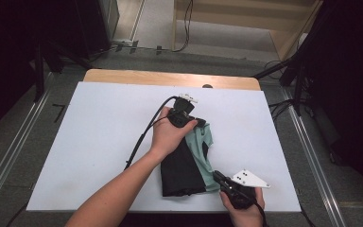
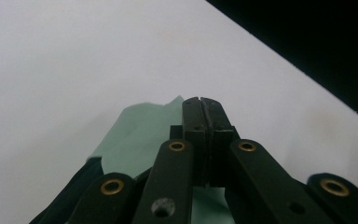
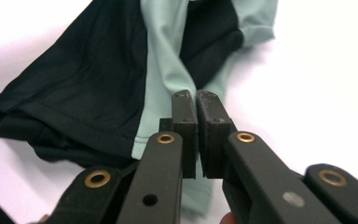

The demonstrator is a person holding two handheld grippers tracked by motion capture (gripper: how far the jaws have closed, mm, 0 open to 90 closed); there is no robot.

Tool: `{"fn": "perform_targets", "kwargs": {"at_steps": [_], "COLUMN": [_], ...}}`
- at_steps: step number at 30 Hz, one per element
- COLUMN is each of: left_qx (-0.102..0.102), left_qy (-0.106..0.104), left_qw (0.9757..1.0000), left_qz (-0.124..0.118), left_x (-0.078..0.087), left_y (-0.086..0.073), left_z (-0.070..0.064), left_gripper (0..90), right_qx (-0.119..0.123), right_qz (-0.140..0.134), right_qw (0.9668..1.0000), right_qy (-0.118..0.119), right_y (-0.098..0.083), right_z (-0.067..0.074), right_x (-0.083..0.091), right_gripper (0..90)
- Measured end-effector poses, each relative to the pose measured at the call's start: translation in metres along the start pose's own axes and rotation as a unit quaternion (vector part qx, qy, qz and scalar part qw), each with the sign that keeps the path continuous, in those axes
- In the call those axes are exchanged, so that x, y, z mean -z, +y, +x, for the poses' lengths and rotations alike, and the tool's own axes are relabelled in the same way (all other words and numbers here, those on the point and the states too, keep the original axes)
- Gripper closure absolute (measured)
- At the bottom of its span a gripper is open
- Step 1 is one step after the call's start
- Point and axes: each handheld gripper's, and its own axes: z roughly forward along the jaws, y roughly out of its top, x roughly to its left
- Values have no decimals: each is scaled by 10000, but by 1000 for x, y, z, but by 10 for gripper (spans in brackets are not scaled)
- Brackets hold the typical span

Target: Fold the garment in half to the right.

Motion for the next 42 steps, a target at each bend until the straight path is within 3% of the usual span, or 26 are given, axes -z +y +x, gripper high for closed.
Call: {"fn": "perform_targets", "kwargs": {"at_steps": [3,8,10,12,14,17,22,28,31,36,42], "left_qx": [174,177,112,10,-81,-62,146,489,720,925,993], "left_qy": [-48,-16,-171,-161,-238,-322,-121,38,46,57,-50], "left_qw": [9998,9997,9997,9999,9994,9984,9968,9952,9939,9925,9918], "left_qz": [-50,145,97,-36,-231,-463,-778,-846,-835,-799,-802], "left_x": [-9,-30,-31,-26,-14,6,42,65,72,73,60], "left_y": [2,-1,-2,-2,-2,-6,-29,-62,-76,-94,-95], "left_z": [4,6,6,4,7,13,36,63,75,88,86], "left_gripper": [900,899,896,851,717,633,578,550,529,529,508], "right_qx": [-187,-248,-291,-321,-329,-348,-389,-432,-430,-478,-469], "right_qz": [194,627,703,724,713,696,691,690,710,768,770], "right_qw": [9996,9977,9971,9968,9968,9969,9968,9966,9964,9956,9956], "right_qy": [24,-99,-96,-124,-126,-95,-112,-145,-167,-236,-271], "right_y": [-8,-18,-20,-19,-20,-20,-20,-21,-21,-22,-23], "right_z": [-6,-8,-10,-11,-12,-13,-12,-13,-14,-16,-16], "right_x": [7,6,4,3,3,3,3,3,3,2,2], "right_gripper": [859,861,861,861,860,859,856,856,856,856,856]}}
